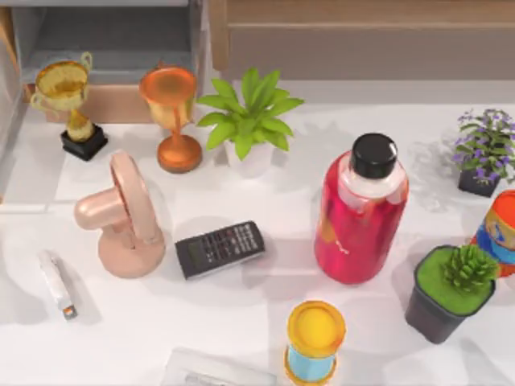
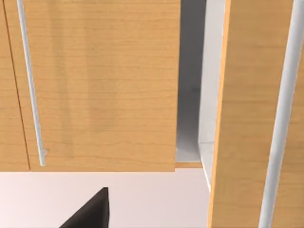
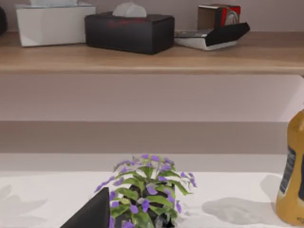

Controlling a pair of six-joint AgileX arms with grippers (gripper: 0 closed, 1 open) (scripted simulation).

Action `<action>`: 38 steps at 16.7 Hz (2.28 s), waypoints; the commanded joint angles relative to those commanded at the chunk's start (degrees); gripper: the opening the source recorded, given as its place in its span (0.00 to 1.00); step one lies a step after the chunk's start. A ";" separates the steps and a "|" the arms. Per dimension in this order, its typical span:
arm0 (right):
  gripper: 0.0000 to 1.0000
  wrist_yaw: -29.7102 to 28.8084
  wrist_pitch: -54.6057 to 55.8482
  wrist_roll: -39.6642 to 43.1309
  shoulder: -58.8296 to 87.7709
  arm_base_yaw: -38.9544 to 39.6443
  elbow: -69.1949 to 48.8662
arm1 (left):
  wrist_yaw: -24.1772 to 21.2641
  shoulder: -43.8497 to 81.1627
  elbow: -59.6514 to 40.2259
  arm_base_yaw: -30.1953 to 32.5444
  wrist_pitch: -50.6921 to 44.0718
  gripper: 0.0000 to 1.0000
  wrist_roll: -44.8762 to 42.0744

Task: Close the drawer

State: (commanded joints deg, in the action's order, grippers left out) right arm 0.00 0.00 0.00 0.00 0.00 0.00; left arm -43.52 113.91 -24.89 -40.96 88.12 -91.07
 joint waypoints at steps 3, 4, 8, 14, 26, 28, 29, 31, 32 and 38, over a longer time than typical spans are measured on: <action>1.00 0.00 0.00 0.00 0.00 0.00 0.00 | 1.26 0.71 -1.76 1.14 -0.87 1.00 -0.05; 1.00 0.00 0.00 0.00 0.00 0.00 0.00 | 1.98 1.16 -2.78 1.86 -1.42 1.00 -0.04; 1.00 0.00 0.00 0.00 0.00 0.00 0.00 | 3.32 1.96 -4.66 3.21 -2.47 1.00 -0.01; 1.00 0.00 0.00 0.00 0.00 0.00 0.00 | 3.32 1.96 -4.66 3.21 -2.47 0.70 -0.01; 1.00 0.00 0.00 0.00 0.00 0.00 0.00 | 3.32 1.96 -4.66 3.21 -2.47 0.00 -0.01; 1.00 0.00 0.00 0.00 0.00 0.00 0.00 | 3.32 1.96 -4.66 3.21 -2.47 0.00 -0.01; 1.00 0.00 0.00 0.00 0.00 0.00 0.00 | 3.32 1.96 -4.66 3.21 -2.47 0.00 -0.01; 1.00 0.00 0.00 0.00 0.00 0.00 0.00 | 3.32 1.96 -4.66 3.21 -2.47 0.00 -0.01; 1.00 0.00 0.00 0.00 0.00 0.00 0.00 | 3.32 2.54 -4.59 3.07 -2.99 0.00 0.19; 1.00 0.00 0.00 0.00 0.00 0.00 0.00 | 7.89 6.00 -12.50 7.04 -7.37 0.00 0.13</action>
State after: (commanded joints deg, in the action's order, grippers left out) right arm 0.00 0.00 0.00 0.00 0.00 0.00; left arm -35.63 119.91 -37.39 -33.92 80.75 -90.94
